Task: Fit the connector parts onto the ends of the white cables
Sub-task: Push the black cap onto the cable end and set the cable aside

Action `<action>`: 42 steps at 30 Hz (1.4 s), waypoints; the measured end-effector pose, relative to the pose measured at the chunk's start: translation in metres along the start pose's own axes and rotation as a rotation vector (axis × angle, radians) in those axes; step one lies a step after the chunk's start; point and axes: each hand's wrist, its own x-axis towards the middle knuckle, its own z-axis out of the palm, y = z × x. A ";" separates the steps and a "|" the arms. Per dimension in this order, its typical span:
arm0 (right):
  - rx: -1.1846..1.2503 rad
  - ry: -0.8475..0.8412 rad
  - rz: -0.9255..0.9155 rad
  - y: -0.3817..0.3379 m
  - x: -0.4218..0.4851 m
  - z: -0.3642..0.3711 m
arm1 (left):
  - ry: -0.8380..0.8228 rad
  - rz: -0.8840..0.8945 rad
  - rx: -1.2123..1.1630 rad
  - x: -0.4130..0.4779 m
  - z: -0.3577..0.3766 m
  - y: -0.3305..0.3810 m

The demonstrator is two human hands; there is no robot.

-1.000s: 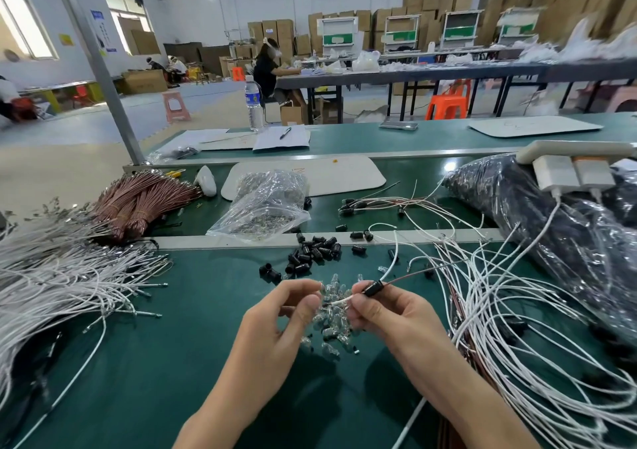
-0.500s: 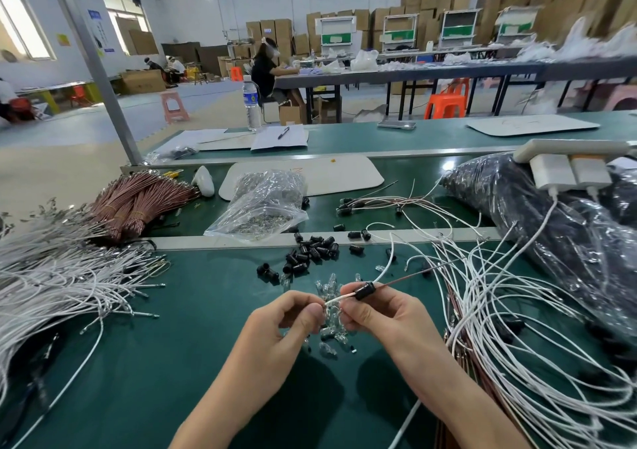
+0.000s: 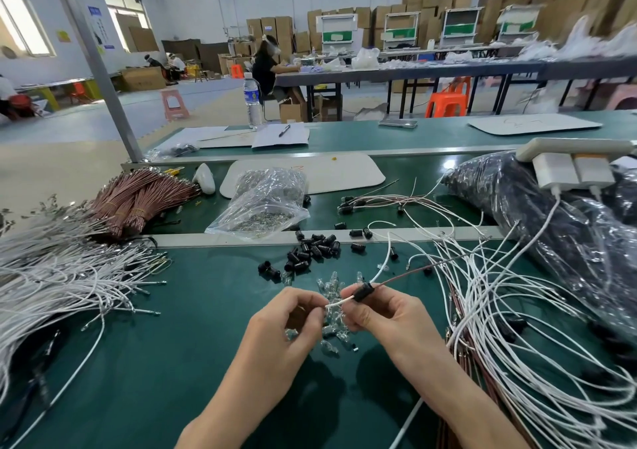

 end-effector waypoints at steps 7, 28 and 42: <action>0.095 0.012 0.040 0.002 -0.001 0.000 | 0.004 0.050 0.100 -0.001 0.003 0.003; 0.038 -0.037 0.037 -0.003 -0.004 0.006 | -0.081 -0.203 -0.328 0.002 0.001 0.013; 0.047 0.032 0.027 0.002 -0.001 0.007 | -0.026 0.014 -0.044 -0.004 0.009 0.008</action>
